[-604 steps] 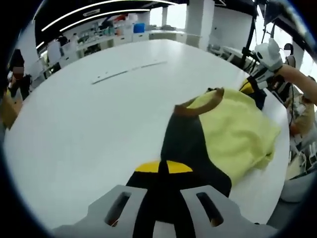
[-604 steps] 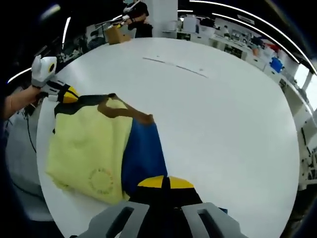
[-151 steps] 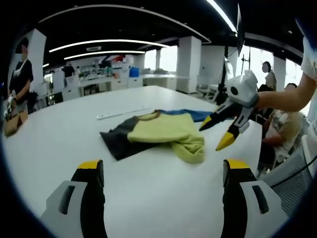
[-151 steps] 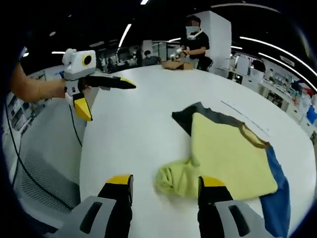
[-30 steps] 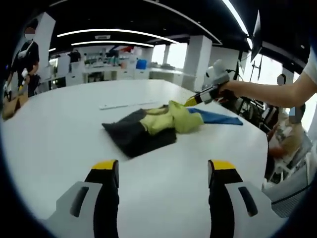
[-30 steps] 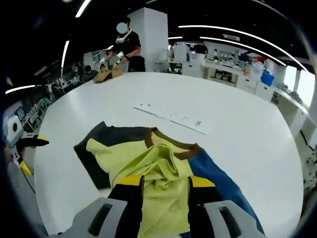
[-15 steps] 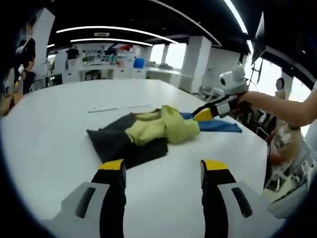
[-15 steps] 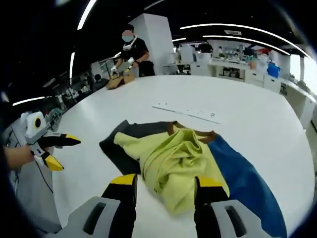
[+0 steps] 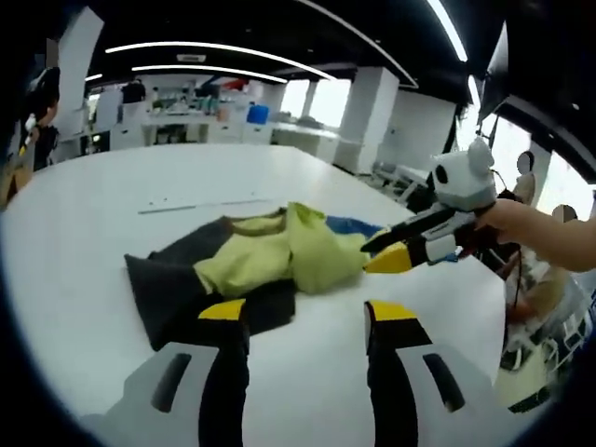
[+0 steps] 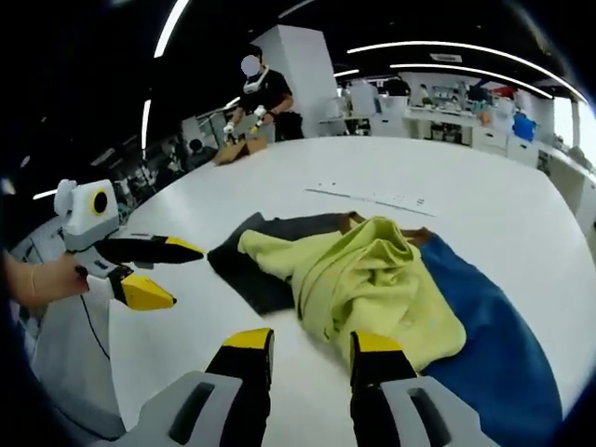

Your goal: Fold the garment on the visible template until the final outline fits inside the template.

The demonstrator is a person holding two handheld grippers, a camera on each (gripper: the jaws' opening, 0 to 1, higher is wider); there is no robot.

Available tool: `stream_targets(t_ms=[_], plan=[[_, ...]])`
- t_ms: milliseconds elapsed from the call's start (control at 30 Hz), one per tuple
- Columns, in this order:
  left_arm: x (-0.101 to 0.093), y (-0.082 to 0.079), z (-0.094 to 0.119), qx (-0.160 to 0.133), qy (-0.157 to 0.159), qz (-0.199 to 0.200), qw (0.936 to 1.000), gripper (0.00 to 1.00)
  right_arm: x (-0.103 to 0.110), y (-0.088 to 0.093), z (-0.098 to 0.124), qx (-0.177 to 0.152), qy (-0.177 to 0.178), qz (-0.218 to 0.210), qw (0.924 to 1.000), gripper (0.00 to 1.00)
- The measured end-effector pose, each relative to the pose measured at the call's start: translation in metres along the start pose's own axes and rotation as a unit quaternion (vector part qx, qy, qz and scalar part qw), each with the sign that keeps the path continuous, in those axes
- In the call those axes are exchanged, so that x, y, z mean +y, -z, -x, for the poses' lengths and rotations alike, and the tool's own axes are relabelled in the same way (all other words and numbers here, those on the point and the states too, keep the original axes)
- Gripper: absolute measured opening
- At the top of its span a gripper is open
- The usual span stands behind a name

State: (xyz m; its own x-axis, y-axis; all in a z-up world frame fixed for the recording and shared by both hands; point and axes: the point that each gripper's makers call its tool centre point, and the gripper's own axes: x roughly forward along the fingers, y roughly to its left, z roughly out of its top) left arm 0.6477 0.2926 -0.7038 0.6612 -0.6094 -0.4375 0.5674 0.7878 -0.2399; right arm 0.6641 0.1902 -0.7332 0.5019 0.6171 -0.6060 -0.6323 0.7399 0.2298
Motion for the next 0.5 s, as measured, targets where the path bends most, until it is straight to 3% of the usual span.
stream_targets(t_ms=[500], plan=[[-0.004,0.017,-0.061,0.028,-0.009,-0.005,0.9996,0.28,-0.006,0.006,-0.019,-0.014,-0.001,-0.004,0.9999,0.16]])
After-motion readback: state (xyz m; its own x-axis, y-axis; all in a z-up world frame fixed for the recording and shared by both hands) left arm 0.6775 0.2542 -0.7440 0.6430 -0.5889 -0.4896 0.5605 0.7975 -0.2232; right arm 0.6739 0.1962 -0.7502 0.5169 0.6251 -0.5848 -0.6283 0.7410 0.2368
